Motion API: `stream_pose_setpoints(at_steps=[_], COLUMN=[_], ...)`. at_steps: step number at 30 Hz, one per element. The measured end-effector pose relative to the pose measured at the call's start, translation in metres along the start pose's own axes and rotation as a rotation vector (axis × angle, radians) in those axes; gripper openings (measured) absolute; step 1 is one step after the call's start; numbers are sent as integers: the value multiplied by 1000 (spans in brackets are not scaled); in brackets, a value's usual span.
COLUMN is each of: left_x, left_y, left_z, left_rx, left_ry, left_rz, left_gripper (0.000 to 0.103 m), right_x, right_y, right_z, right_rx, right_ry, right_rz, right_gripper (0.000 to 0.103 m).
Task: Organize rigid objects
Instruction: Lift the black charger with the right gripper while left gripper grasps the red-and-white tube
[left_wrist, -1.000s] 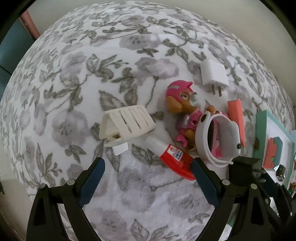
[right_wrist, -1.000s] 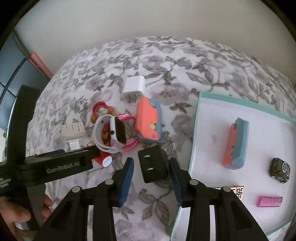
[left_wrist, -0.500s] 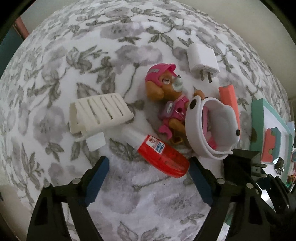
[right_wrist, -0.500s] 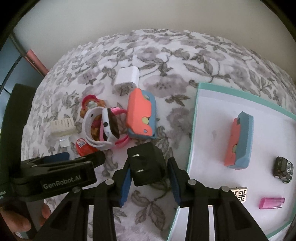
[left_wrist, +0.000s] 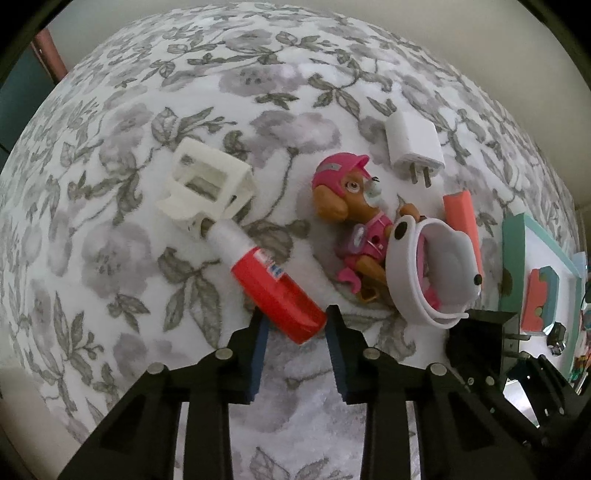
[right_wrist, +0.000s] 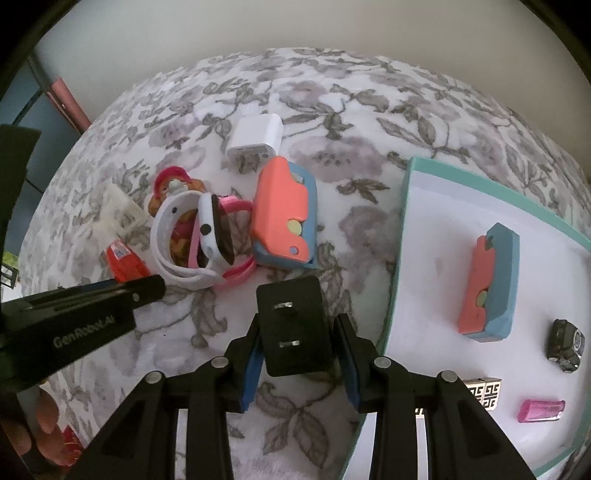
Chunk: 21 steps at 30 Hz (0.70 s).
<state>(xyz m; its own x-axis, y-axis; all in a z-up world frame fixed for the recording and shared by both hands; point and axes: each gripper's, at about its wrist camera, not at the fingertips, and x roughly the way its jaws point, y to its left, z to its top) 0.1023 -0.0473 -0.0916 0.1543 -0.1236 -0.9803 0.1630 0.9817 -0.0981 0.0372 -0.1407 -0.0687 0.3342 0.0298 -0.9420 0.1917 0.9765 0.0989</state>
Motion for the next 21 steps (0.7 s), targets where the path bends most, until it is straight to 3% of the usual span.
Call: stream_pose_setpoints(at_steps=[8,21], left_x=[-10,-69], left_y=[33,46], left_z=[-1,7], left_rx=[-22,-31], left_ry=[-17,-154], left_rz=[-35,-65], left_gripper=[30,23], right_x=[0,-28], right_y=[-2,-14], right_z=[0,1], right_rx=[29,92], right_ry=[7,-59], right_rz=[16,60], right_gripper=[34,34])
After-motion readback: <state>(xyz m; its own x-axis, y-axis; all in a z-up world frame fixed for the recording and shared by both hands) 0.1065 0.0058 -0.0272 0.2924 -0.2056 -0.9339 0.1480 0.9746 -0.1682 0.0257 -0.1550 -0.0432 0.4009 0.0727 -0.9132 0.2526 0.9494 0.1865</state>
